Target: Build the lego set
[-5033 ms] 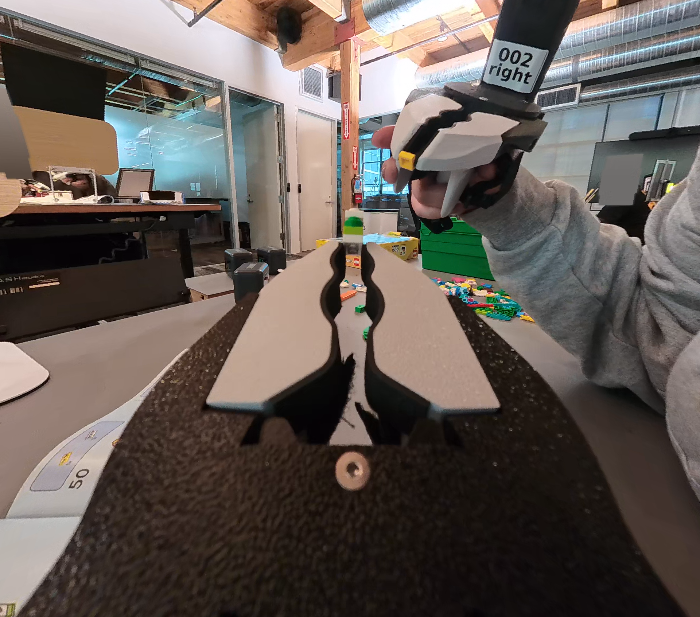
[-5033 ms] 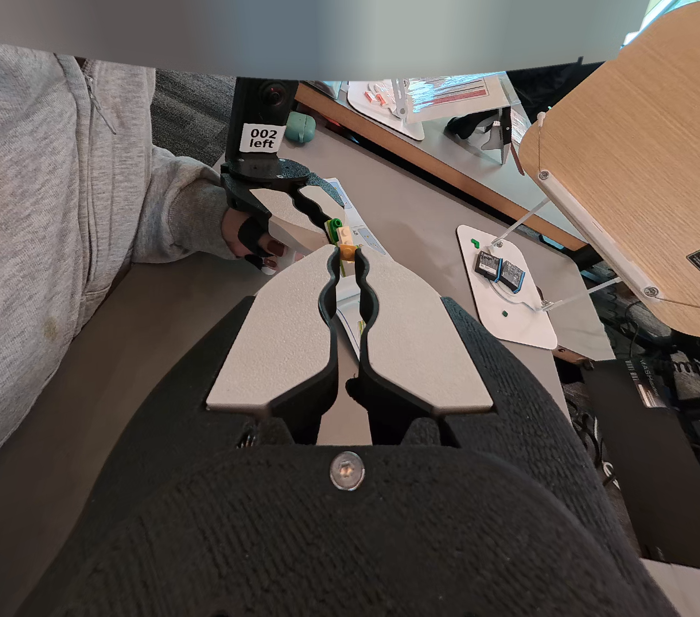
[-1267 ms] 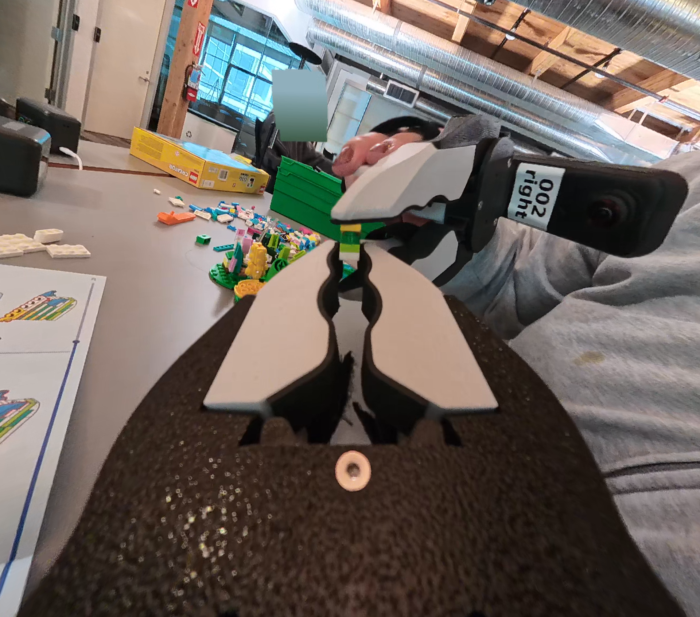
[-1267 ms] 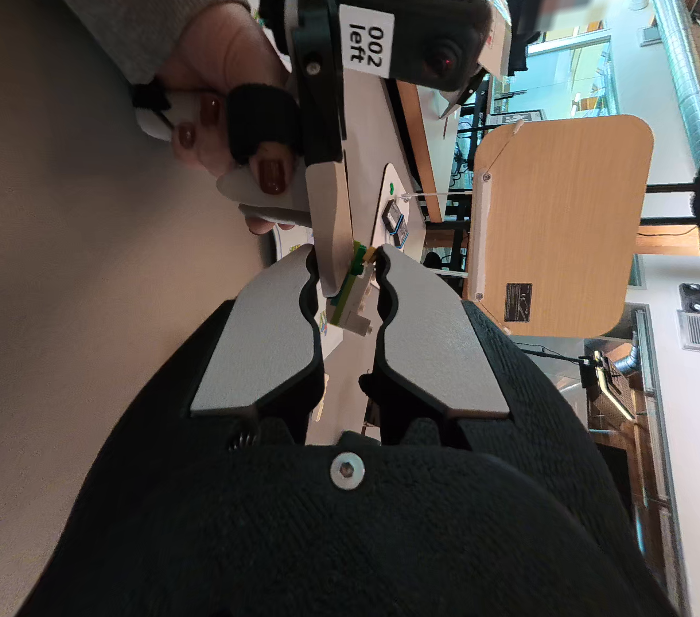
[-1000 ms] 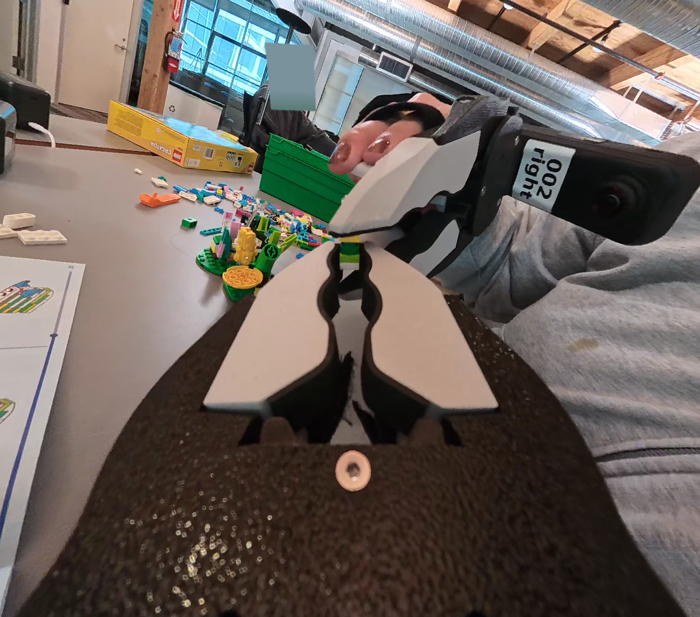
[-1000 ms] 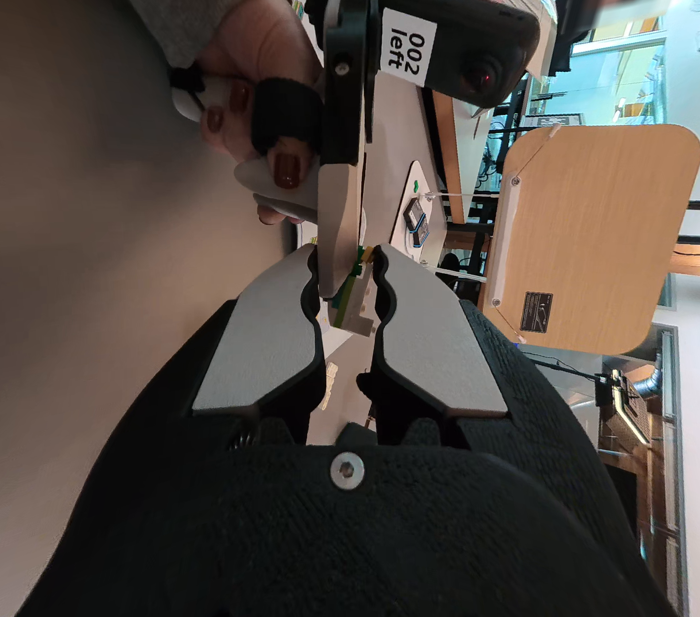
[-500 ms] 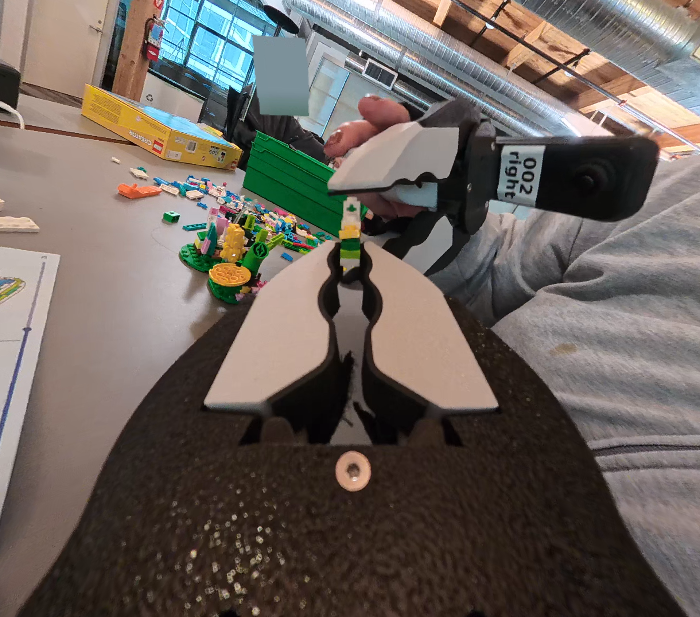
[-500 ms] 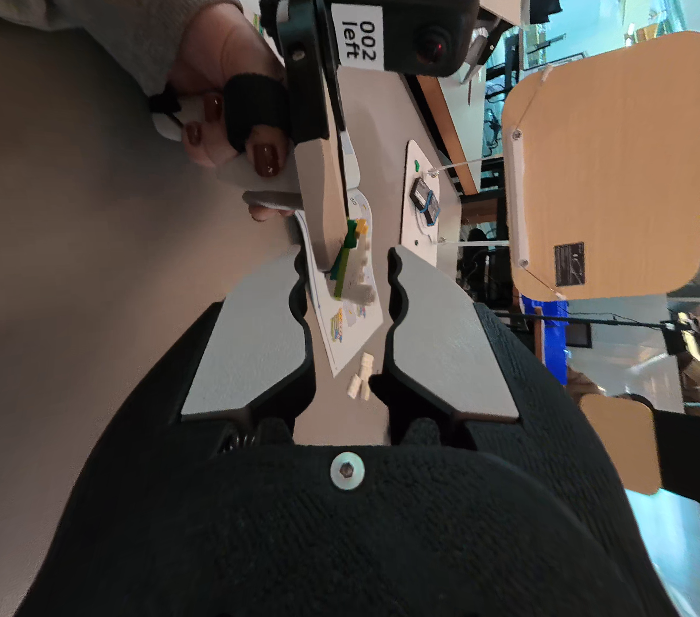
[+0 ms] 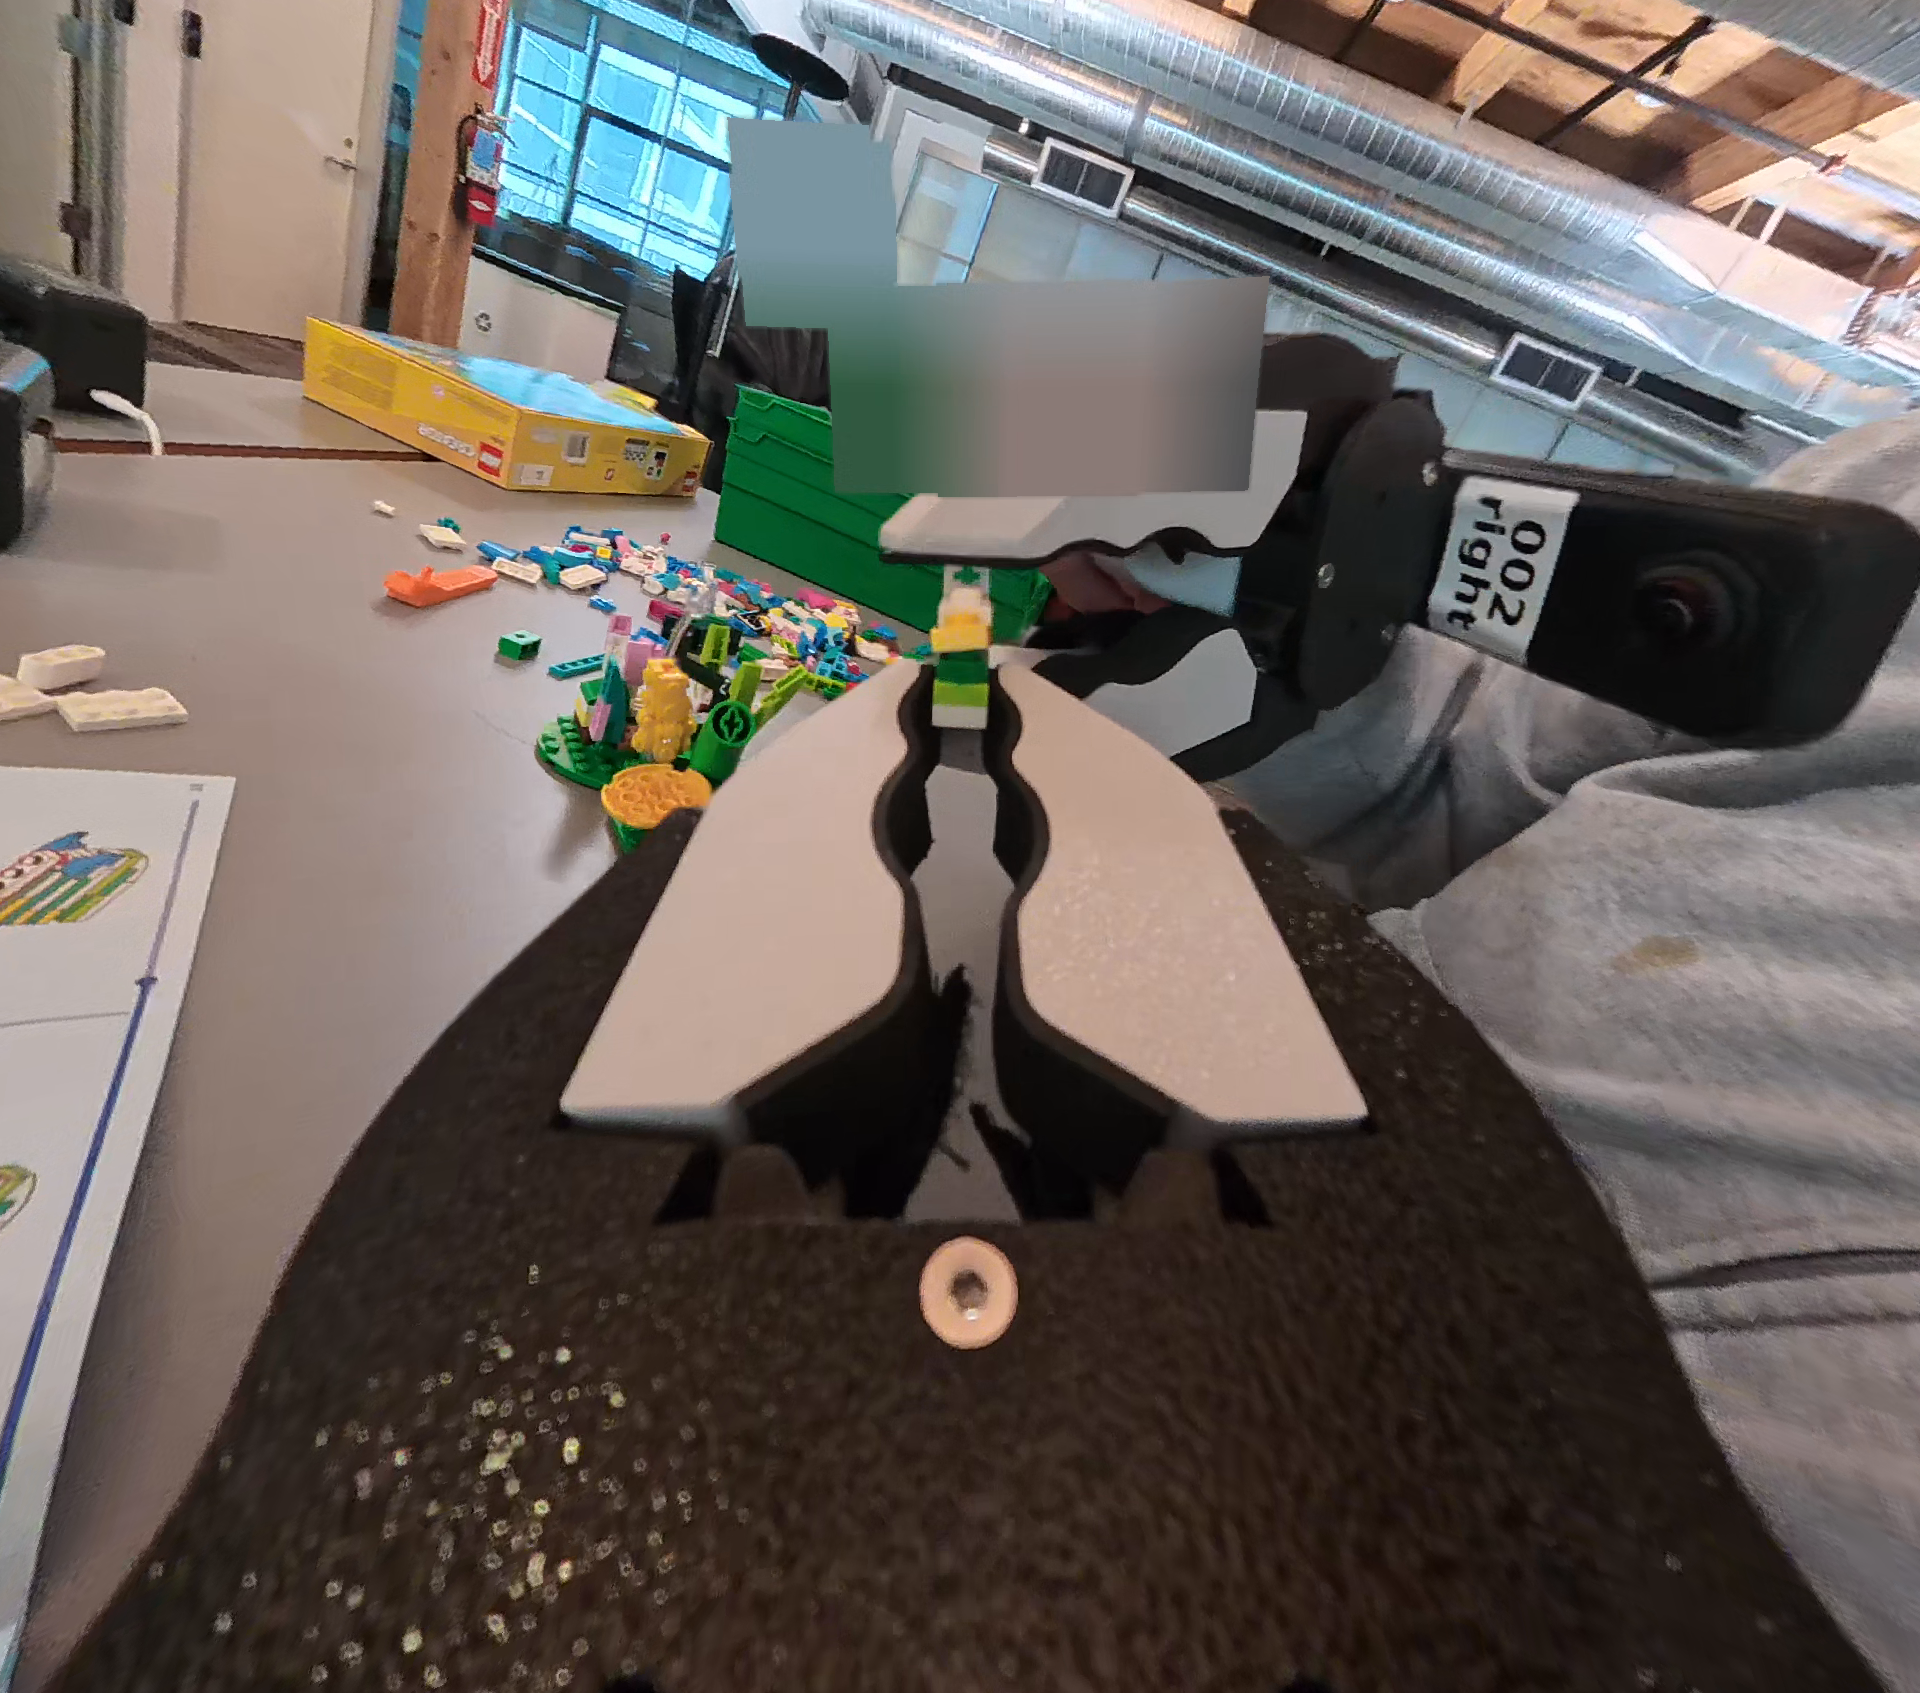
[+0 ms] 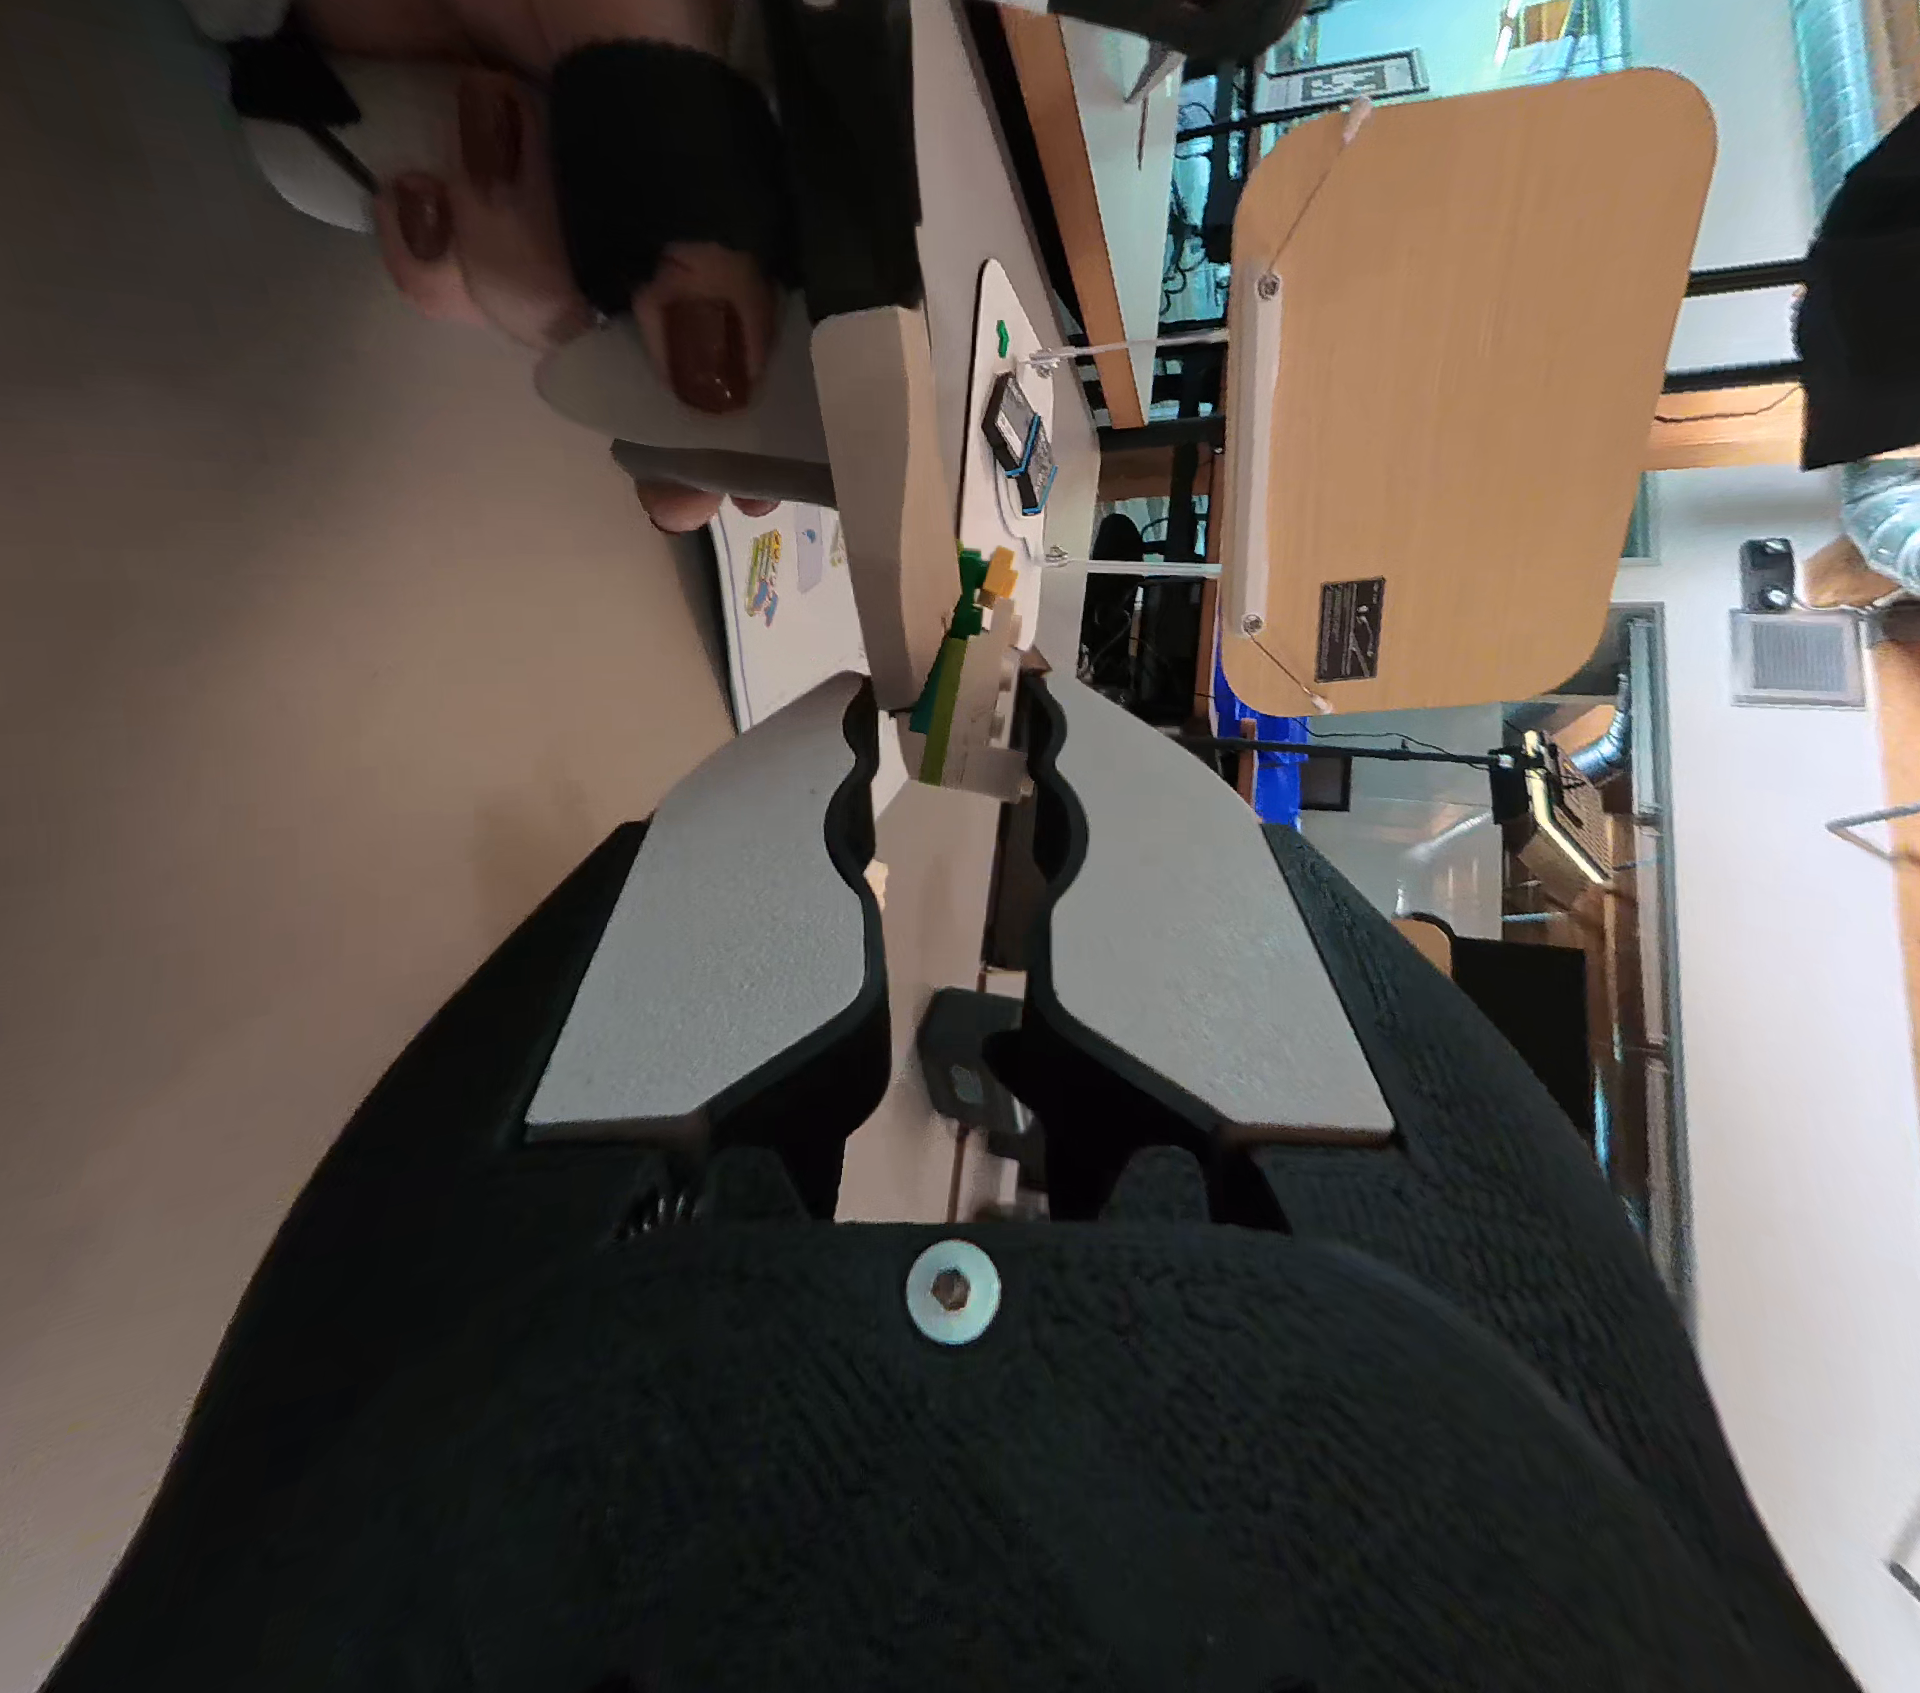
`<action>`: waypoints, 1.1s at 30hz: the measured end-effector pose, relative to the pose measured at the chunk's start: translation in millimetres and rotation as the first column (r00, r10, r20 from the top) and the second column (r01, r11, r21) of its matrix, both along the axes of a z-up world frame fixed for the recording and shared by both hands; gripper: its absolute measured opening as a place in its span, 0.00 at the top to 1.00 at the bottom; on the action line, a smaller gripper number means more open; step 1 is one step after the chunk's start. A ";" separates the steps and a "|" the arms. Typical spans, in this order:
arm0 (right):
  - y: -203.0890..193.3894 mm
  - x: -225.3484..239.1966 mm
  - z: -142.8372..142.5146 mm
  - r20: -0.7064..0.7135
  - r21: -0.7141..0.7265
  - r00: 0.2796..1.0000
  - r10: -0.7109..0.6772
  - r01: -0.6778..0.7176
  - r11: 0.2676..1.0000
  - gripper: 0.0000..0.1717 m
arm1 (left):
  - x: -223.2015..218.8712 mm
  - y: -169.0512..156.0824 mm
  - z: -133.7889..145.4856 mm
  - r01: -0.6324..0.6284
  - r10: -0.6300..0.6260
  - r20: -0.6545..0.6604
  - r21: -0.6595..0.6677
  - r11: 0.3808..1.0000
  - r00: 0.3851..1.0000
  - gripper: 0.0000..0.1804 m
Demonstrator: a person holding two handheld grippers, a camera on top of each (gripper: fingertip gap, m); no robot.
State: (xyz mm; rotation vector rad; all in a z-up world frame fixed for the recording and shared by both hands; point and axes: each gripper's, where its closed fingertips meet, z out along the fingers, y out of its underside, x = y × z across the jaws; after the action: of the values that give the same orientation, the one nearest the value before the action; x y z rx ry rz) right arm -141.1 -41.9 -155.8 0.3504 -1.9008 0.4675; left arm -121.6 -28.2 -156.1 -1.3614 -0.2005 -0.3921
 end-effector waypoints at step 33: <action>12.3 45.7 37.4 -0.151 0.028 0.986 -0.071 0.076 0.997 0.90 | 37.3 -10.8 34.4 -0.256 0.185 -0.666 -0.009 0.967 0.722 0.69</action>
State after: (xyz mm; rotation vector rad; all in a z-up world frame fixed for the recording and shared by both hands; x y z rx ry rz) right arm -95.3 -29.6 -118.4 0.3277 -1.7702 0.3502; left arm -84.3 -39.0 -121.7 -1.4765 0.2167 0.3271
